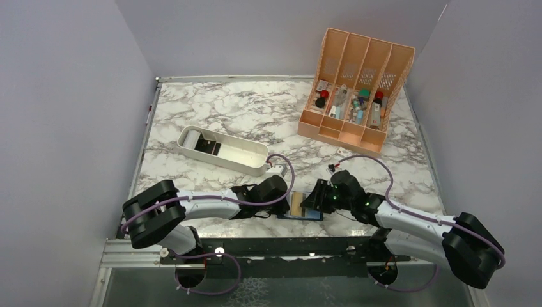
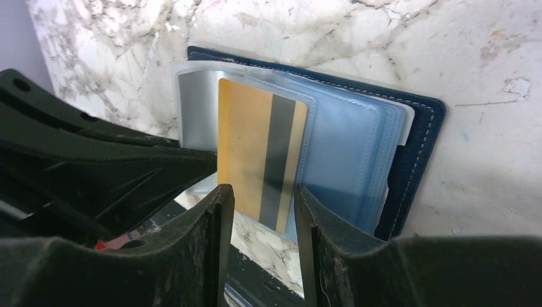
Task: Put the credit cards into the card holder
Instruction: Turn over the card slot in the card holder.
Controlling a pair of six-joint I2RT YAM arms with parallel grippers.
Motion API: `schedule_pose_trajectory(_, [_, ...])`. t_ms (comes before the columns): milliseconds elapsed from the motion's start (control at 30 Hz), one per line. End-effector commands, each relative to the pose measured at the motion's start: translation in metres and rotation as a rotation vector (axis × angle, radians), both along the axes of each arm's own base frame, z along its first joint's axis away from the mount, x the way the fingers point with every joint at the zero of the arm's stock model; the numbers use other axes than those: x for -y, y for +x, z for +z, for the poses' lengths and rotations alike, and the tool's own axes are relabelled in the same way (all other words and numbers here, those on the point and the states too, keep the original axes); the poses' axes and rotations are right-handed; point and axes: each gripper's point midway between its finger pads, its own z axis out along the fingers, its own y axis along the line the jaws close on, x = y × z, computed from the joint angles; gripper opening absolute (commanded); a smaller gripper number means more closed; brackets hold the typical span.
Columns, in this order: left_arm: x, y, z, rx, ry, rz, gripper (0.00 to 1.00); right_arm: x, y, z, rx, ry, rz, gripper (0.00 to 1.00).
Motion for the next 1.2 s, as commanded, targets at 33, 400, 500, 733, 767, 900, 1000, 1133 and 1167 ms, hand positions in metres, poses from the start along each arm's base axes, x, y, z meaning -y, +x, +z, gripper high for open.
schedule_pose_trajectory(33, [0.000,-0.002,-0.007,-0.019,-0.003,0.000,0.00,-0.018,-0.002,0.030,0.069,0.165,0.041,0.45])
schedule_pose_trajectory(400, [0.001,-0.002,-0.008,-0.022,-0.004,0.002,0.00,-0.032,-0.009,0.046,0.096,0.305,0.097,0.45])
schedule_pose_trajectory(500, [0.001,-0.002,-0.009,-0.026,-0.006,0.004,0.00,-0.037,-0.009,0.046,0.091,0.320,0.115,0.45])
schedule_pose_trajectory(733, [0.003,-0.002,-0.003,-0.025,-0.045,0.019,0.00,-0.044,-0.009,0.052,0.095,0.344,0.147,0.45])
schedule_pose_trajectory(767, [0.004,-0.002,-0.002,-0.024,-0.055,0.019,0.00,-0.045,-0.009,0.052,0.097,0.343,0.150,0.45])
schedule_pose_trajectory(900, [0.005,-0.004,-0.002,-0.031,-0.083,0.026,0.01,-0.049,-0.010,0.049,0.083,0.346,0.172,0.45])
schedule_pose_trajectory(1000, [0.005,-0.005,-0.004,-0.039,-0.087,0.026,0.01,-0.052,-0.011,0.048,0.074,0.347,0.193,0.45])
schedule_pose_trajectory(1133, [0.007,-0.005,-0.002,-0.038,-0.101,0.029,0.02,-0.054,-0.010,0.045,0.071,0.339,0.198,0.45])
schedule_pose_trajectory(1167, [0.007,-0.005,-0.001,-0.037,-0.108,0.027,0.02,-0.055,-0.009,0.046,0.071,0.340,0.202,0.45])
